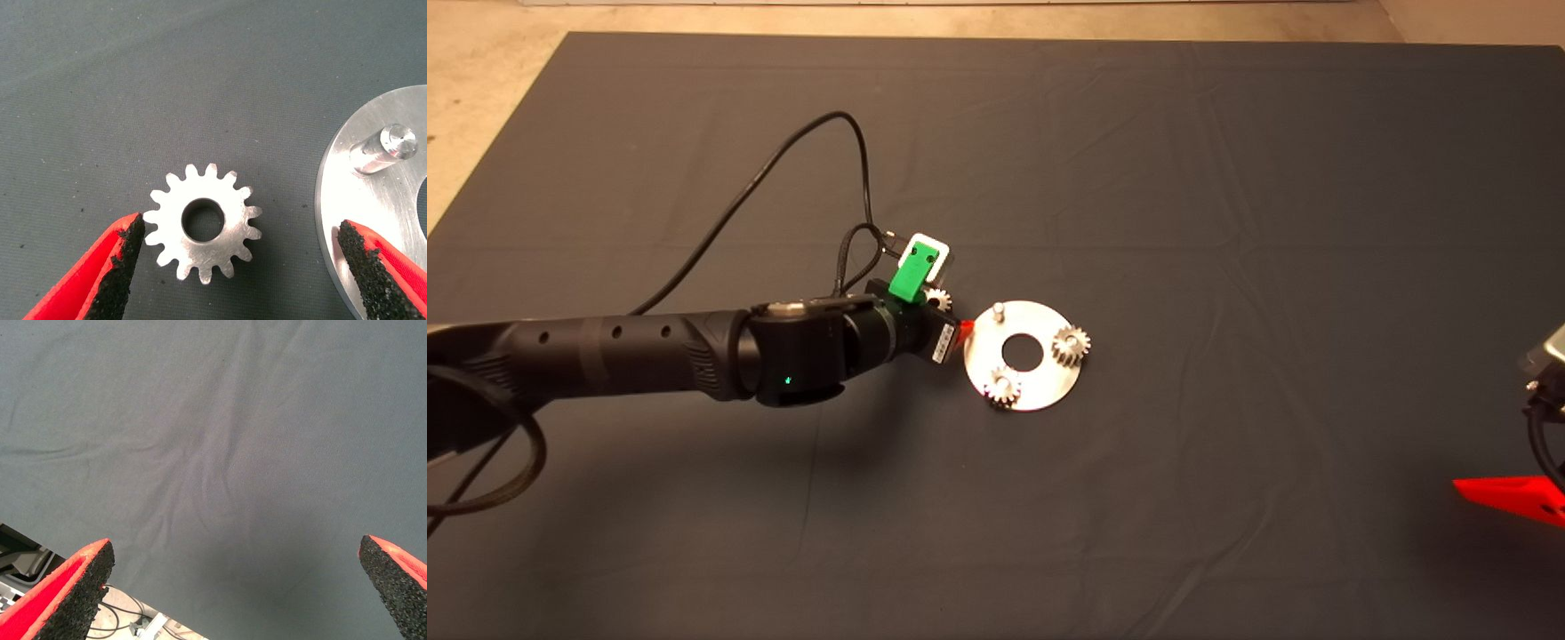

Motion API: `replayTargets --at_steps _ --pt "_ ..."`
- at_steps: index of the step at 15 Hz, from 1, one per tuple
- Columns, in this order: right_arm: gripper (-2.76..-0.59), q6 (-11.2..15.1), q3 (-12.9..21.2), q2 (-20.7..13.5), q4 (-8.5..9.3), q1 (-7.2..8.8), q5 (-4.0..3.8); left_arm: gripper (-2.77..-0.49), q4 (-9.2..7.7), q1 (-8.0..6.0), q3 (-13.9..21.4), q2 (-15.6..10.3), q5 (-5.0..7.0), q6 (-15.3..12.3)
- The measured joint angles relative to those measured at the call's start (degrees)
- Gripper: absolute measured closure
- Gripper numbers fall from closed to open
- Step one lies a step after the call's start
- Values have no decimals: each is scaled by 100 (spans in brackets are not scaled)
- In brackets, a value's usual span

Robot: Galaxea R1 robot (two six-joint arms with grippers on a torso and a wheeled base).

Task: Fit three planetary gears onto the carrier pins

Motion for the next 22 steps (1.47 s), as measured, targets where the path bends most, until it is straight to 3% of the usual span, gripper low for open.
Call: replayTargets --at_steps 4,11,15,22 --pt "-273 0 0 -2 0 0 -2 -204 10 102 -35 2 -51 -20" --pt "-273 0 0 -2 0 0 0 -187 18 96 -112 5 -162 -30" --pt "-273 0 0 -2 0 0 0 -165 20 83 -253 5 -416 -30" --pt "-273 2 0 0 0 0 9 -125 20 85 -302 -12 -396 -20"
